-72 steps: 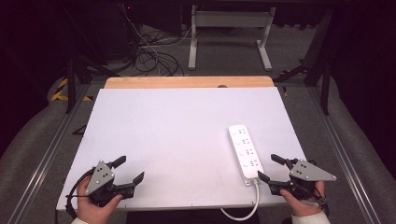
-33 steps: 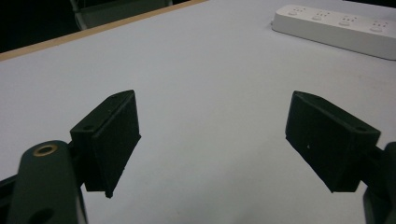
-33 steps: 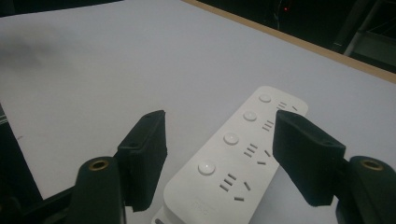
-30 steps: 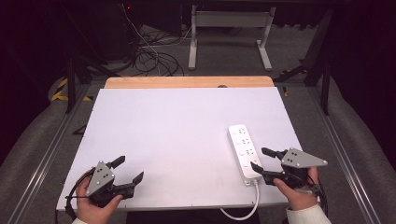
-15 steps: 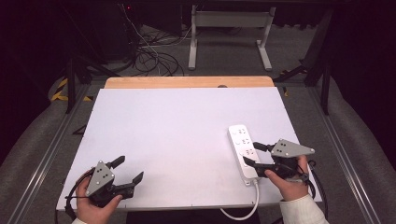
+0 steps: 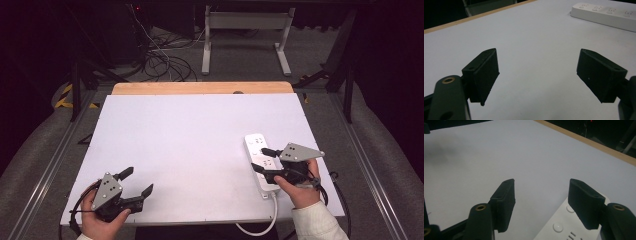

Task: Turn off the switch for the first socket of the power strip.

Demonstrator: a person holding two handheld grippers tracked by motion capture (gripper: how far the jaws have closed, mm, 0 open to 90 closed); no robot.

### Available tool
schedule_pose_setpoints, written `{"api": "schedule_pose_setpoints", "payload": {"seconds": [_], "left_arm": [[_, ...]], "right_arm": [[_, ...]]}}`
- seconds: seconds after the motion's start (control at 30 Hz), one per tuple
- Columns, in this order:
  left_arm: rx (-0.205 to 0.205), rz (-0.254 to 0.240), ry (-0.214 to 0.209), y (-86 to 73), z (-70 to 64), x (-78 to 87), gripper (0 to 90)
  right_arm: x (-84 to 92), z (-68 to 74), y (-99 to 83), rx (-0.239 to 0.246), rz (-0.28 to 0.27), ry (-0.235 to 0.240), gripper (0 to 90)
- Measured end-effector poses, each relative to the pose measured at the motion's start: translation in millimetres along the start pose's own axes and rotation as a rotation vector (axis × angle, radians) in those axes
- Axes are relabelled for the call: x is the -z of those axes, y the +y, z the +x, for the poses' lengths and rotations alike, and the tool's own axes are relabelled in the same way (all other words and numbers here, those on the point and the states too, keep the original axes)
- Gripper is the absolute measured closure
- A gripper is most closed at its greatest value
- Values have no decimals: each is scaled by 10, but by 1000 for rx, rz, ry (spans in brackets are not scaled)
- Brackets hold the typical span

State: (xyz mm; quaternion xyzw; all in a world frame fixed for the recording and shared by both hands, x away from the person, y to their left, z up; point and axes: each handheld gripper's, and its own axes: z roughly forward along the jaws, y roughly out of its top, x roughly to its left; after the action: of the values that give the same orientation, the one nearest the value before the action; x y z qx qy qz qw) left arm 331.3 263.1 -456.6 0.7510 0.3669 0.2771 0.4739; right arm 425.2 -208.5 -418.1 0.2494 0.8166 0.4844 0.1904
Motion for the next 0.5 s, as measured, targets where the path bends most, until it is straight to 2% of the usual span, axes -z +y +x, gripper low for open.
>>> {"api": "schedule_pose_setpoints", "payload": {"seconds": [0.23,0.5], "left_arm": [[0,4,3,-2,1,-3,184],[-2,5,2,-1,1,0,187]], "right_arm": [[-103,5,58,15,14,21,438],[-78,1,83,22,29,35,510]]}}
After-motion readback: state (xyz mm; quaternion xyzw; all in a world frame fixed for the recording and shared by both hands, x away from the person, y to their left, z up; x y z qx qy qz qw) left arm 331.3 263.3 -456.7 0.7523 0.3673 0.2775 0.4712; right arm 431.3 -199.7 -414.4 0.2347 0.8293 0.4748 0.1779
